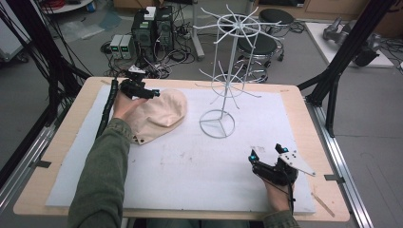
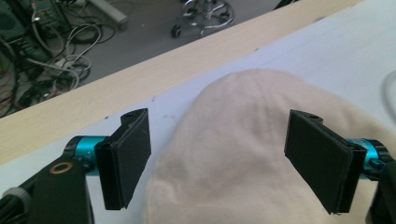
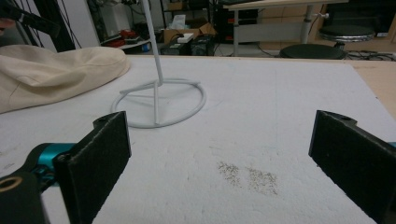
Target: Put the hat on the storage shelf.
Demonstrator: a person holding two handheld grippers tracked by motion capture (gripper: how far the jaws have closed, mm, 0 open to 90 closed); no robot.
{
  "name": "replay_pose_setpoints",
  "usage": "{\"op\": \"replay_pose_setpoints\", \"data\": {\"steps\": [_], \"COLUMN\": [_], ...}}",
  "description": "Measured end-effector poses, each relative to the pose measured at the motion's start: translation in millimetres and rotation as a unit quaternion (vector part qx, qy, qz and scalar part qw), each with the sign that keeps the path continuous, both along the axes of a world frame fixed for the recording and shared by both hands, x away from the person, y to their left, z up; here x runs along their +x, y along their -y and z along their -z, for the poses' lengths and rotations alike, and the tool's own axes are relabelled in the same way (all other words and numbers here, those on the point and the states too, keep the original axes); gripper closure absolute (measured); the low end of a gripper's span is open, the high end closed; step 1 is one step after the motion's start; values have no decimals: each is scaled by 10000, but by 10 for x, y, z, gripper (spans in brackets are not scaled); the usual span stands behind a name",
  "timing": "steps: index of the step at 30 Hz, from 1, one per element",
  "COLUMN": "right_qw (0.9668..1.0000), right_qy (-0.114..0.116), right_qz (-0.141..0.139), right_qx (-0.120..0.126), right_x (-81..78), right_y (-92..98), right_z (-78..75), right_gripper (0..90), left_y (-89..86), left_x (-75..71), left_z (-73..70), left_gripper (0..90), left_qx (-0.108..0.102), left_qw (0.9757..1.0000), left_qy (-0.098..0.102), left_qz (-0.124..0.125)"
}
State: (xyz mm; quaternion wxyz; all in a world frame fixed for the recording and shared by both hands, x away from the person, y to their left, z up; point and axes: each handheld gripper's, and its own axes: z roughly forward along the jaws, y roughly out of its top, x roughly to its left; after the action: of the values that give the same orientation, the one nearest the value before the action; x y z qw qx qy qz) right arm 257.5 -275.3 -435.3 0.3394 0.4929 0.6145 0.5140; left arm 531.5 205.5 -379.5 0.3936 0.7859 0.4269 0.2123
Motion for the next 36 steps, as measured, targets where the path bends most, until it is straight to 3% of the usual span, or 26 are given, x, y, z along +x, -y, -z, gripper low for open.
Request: {"op": "replay_pose_setpoints", "data": {"steps": [3,7,13,16,19,28,34,36], "right_qw": [10000,10000,9999,9999,9999,9999,9999,9999], "right_qy": [-26,-55,-109,-96,-107,-98,-82,-96], "right_qz": [-9,-24,-82,-98,-108,-103,-107,-102], "right_qx": [-7,-22,-57,-61,-33,-21,-10,18], "right_x": [9,20,21,15,13,8,-1,-2], "right_y": [-7,-20,-43,-42,-40,-29,-25,-19], "right_z": [7,16,24,22,24,22,17,17], "right_gripper": [45,45,45,45,45,45,45,46], "left_y": [-6,39,113,134,122,85,128,104], "left_x": [61,174,218,242,277,244,208,180], "left_z": [47,120,240,354,485,559,529,526], "left_gripper": [233,233,244,246,248,267,500,591], "left_qx": [144,576,762,940,851,652,741,692], "left_qw": [9999,9978,9959,9928,9903,9935,9940,9957], "left_qy": [-80,-322,-476,-715,-1044,-886,-778,-619], "left_qz": [-37,24,133,206,334,291,200,-8]}}
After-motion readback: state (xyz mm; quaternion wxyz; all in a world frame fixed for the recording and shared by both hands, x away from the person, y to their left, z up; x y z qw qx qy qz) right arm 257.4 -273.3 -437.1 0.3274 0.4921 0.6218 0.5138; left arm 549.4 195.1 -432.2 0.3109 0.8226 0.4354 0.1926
